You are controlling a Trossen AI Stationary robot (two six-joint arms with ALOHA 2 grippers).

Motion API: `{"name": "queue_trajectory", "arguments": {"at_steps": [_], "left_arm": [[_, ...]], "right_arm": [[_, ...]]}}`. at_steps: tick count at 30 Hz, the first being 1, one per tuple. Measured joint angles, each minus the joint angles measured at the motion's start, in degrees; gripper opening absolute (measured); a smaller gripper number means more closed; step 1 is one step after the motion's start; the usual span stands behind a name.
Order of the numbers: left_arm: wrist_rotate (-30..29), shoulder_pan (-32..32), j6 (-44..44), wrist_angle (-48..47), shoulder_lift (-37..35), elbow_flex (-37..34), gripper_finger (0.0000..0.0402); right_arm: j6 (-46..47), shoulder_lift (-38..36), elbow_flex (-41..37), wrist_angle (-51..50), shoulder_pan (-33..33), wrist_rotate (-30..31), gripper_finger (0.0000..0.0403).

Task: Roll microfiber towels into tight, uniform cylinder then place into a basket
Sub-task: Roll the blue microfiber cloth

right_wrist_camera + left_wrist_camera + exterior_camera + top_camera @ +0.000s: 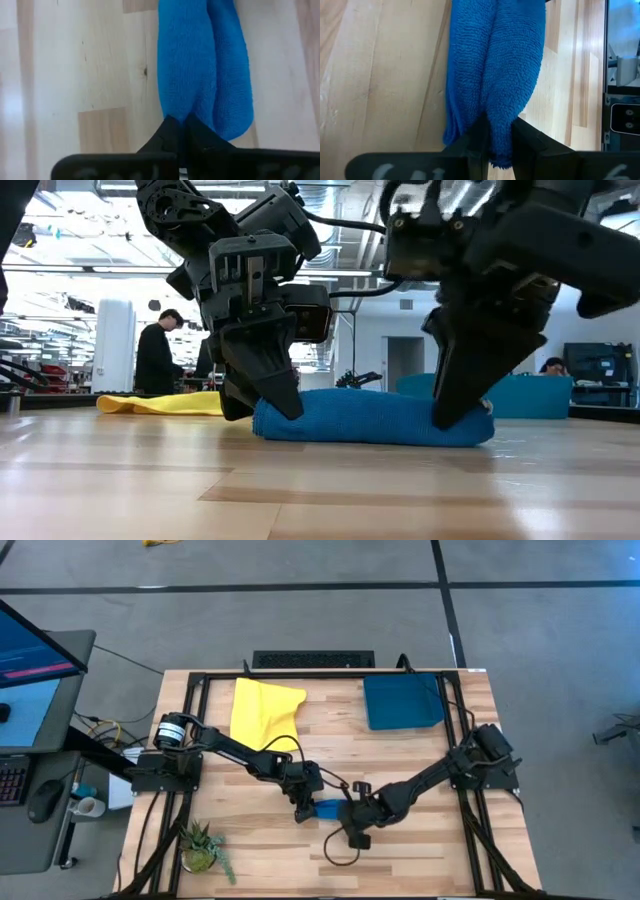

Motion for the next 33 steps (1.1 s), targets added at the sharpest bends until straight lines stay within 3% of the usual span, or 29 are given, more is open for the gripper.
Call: {"name": "queue_trajectory", "arguments": {"at_steps": [8, 15, 25, 33], "left_arm": [[-0.41, -0.02, 2.0, -0.04, 0.0, 0.0, 0.0077], [0.42, -0.04, 5.9, 0.0, -0.02, 0.04, 0.0116], [-0.51, -0.14, 13.74, -0.22, -0.2, -0.02, 0.0107], [-10.17, -2.53, 20.33, -2.32, -2.67, -0.07, 0.0099]], "right_arm": [[1.04, 0.08, 0.05, -0.8, -4.89, -12.69, 0.0035], [1.36, 0.28, 0.0, -1.84, -10.73, -24.31, 0.0016], [3.23, 0.34, -0.17, -2.48, -15.53, -28.95, 0.0021], [5.28, 0.36, -0.19, -2.73, -16.08, -29.31, 0.0023]]}}
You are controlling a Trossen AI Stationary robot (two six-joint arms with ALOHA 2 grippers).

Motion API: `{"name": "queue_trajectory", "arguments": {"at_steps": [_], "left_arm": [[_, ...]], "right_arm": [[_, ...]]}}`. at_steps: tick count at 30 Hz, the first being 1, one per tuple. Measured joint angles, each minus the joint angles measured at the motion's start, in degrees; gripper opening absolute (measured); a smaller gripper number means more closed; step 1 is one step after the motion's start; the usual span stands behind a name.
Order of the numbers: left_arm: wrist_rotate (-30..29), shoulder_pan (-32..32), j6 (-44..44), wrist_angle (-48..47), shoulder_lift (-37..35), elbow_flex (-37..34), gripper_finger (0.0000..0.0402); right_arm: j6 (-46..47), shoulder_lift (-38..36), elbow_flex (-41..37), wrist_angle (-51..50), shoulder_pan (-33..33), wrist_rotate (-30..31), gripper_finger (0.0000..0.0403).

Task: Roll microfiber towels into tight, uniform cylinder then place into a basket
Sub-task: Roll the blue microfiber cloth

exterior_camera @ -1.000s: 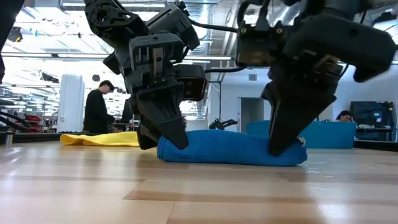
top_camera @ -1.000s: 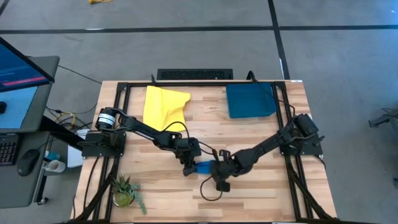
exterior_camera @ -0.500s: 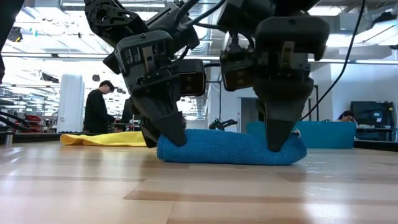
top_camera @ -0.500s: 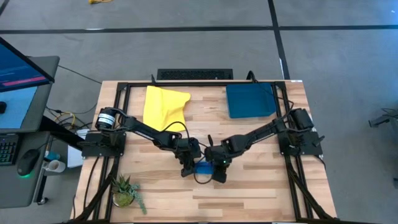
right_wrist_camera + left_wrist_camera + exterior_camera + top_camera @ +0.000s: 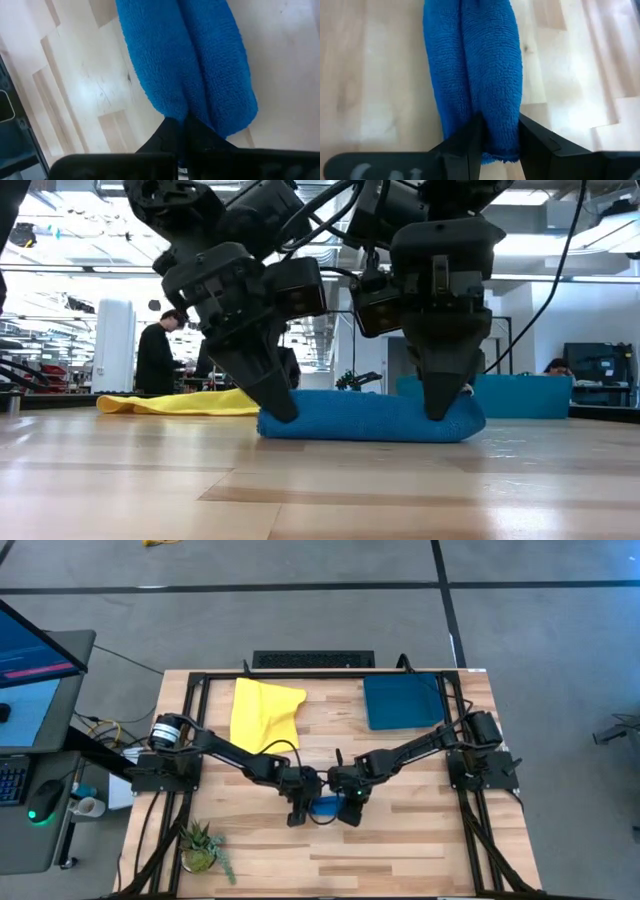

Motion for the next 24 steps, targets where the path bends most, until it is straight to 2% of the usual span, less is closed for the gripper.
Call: {"name": "queue_trajectory", "arguments": {"at_steps": [7, 16, 24], "left_arm": [[-9.95, -3.63, 2.43, -5.56, -1.83, 0.07, 0.0098], [-18.35, -8.61, 4.55, -6.38, -2.49, -0.04, 0.0098], [-17.98, -8.9, 5.83, -6.32, -2.56, -0.04, 0.01]], "right_arm": [[0.88, 0.05, 0.03, 1.37, -0.02, 1.11, 0.0022], [0.94, 0.11, -0.02, 3.05, -0.04, 0.97, 0.0019], [0.16, 0.11, -0.04, 3.25, -0.04, 0.58, 0.0018]]}}
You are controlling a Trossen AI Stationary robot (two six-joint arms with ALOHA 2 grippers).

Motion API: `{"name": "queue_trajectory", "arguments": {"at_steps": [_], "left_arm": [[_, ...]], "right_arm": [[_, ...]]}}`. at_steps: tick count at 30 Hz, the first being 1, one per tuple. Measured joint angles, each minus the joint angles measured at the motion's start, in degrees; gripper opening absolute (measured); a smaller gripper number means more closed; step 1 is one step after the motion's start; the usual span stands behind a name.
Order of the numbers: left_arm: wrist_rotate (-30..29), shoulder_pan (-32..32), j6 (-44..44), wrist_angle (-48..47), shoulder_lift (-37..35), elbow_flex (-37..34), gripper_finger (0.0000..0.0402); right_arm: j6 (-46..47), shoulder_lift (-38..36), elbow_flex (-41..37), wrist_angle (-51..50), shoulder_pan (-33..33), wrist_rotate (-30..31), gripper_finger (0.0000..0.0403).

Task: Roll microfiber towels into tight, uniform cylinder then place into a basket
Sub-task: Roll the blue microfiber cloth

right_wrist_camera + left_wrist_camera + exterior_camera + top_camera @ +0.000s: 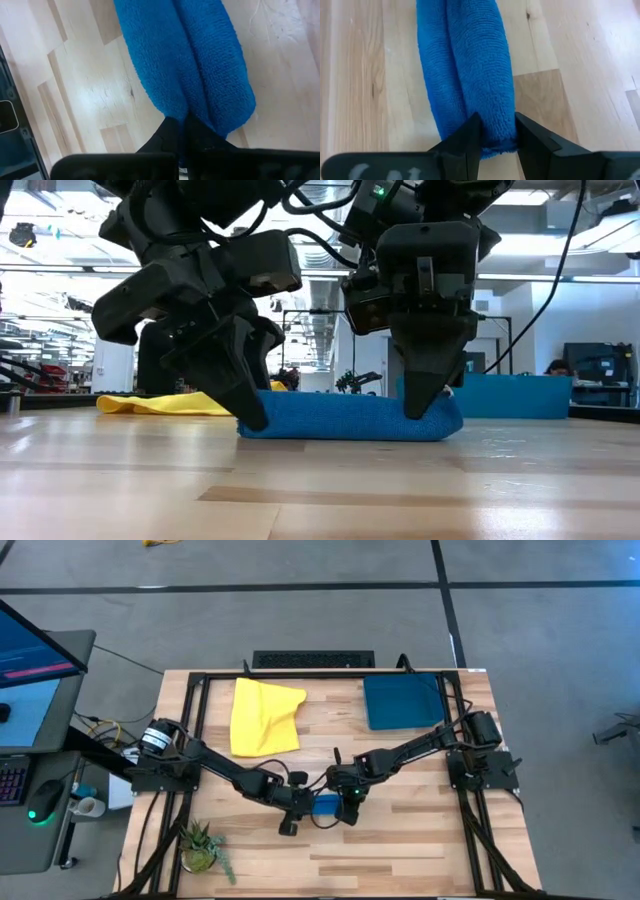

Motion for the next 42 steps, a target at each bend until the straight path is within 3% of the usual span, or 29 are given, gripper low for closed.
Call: {"name": "queue_trajectory", "arguments": {"at_steps": [5, 9, 13, 22, 30, 42], "left_arm": [[-1.39, -0.02, -0.22, 0.23, 0.0, 0.0, 0.0132], [-6.7, 0.23, -4.18, -0.03, 0.0, -0.09, 0.0172], [-6.47, 1.06, -5.42, -1.62, 0.0, -0.09, 0.0195], [-12.43, -3.55, -3.13, -4.59, -1.1, -0.02, 0.0198], [-21.72, -8.55, -1.65, -7.6, -7.47, 0.0, 0.0198], [-18.85, -7.0, 11.15, 6.54, -1.38, -0.11, 0.0198]], "right_arm": [[-0.18, 0.0, 0.0, -0.08, 0.0, 0.0, 0.0026], [-0.22, -0.06, -0.05, -0.59, 0.0, -0.54, 0.0022], [-0.22, -0.07, -0.07, -0.62, 0.0, -0.76, 0.0022], [-1.35, -0.07, -0.07, -0.54, -0.52, -1.5, 0.002], [-1.25, -0.04, -0.07, -0.82, -1.81, -3.21, 0.0021], [0.29, 0.0, -0.09, -1.27, -3.41, -5.37, 0.002]]}}
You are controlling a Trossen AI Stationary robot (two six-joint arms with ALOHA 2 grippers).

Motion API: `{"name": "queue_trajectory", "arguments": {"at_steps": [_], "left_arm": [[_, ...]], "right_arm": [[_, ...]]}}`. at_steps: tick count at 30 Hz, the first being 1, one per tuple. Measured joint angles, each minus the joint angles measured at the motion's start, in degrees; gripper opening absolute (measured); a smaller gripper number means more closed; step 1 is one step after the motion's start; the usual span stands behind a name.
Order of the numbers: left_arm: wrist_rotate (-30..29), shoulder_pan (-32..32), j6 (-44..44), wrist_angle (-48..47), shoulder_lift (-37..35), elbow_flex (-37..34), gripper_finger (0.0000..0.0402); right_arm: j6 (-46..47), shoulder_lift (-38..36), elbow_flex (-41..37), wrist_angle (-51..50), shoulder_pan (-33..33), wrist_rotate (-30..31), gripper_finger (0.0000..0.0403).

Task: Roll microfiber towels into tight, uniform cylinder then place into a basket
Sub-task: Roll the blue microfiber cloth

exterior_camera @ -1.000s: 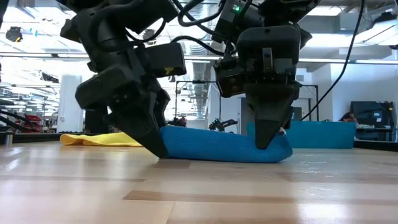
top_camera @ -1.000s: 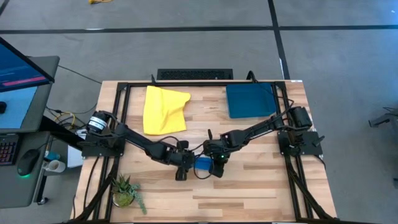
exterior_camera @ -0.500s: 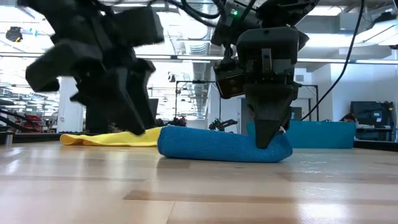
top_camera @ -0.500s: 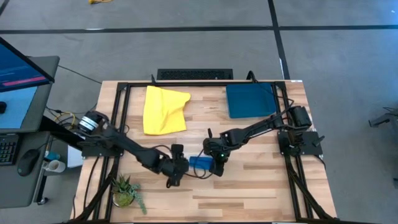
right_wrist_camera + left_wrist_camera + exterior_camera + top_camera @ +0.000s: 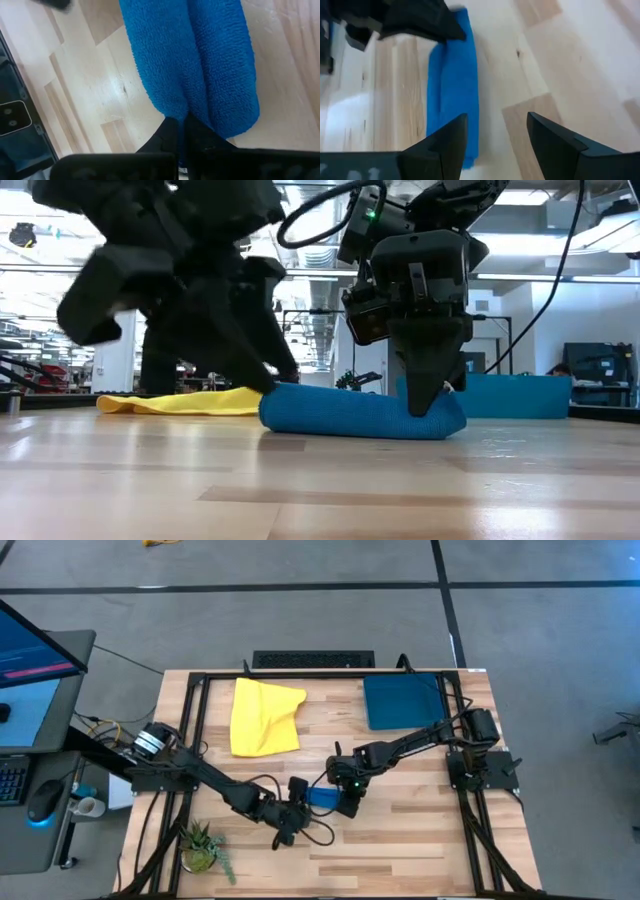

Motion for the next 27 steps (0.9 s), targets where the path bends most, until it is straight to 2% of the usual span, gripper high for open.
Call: {"name": "queue_trajectory", "arguments": {"at_steps": [8, 13, 24, 27], "left_arm": [[0.4, 3.2, 0.77, 1.46, 1.13, 0.0, 0.0198], [5.53, 5.35, -3.85, -0.08, 1.13, 0.02, 0.0198], [2.64, 5.75, -3.12, 1.19, 1.11, 0.02, 0.0195], [6.06, 7.79, -5.03, -0.8, 1.11, 0.02, 0.0177]], "right_arm": [[-0.25, 0.0, 0.02, -0.35, 0.04, -0.47, 0.0024], [-0.03, 0.0, 0.04, -0.38, 0.04, -0.59, 0.0021], [-0.01, -0.02, 0.09, -0.77, 0.09, -0.64, 0.0022], [0.01, -0.02, 0.09, -0.79, 0.11, -1.04, 0.0024]]}}
